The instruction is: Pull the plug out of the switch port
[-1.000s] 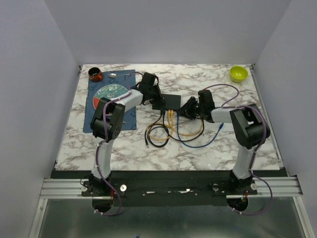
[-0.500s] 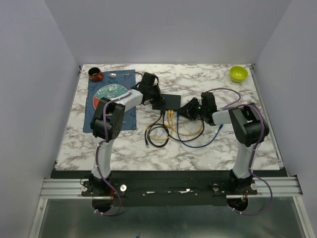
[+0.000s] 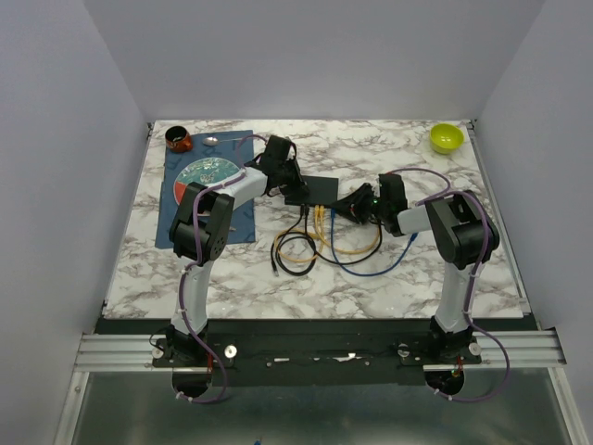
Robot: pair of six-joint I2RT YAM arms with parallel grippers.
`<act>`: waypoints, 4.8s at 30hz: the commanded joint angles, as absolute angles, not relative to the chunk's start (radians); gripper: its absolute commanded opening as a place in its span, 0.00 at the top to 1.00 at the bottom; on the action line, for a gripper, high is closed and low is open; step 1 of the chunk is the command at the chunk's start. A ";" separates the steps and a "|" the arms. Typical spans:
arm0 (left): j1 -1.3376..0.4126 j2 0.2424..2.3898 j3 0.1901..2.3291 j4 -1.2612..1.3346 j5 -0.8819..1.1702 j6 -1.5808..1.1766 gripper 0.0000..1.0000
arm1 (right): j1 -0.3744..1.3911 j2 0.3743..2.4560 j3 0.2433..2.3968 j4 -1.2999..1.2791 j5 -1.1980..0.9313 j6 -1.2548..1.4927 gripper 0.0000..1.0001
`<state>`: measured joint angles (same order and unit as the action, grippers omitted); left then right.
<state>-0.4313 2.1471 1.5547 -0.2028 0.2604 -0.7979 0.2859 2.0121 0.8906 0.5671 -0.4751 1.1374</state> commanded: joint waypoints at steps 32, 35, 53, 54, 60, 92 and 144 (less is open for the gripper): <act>-0.425 2.178 1.514 -0.221 0.285 -0.824 0.96 | 0.279 2.000 1.015 0.198 -0.405 0.927 0.73; -0.425 2.180 1.514 -0.219 0.287 -0.827 0.96 | 0.281 2.002 1.023 0.175 -0.407 0.914 0.71; -0.425 2.181 1.517 -0.210 0.298 -0.833 0.96 | 0.282 1.990 0.979 0.160 -0.469 0.942 0.59; -0.425 2.183 1.517 -0.210 0.298 -0.833 0.96 | 0.282 1.988 0.973 0.169 -0.472 0.942 0.58; -0.425 2.184 1.516 -0.204 0.305 -0.839 0.96 | 0.282 1.982 0.927 0.250 -0.534 0.965 0.48; -0.426 2.183 1.514 -0.198 0.305 -0.845 0.96 | 0.282 2.048 1.014 0.229 -0.523 1.052 0.60; -0.423 2.186 1.511 -0.190 0.314 -0.850 0.96 | 0.238 2.071 0.890 0.508 -0.560 1.239 0.64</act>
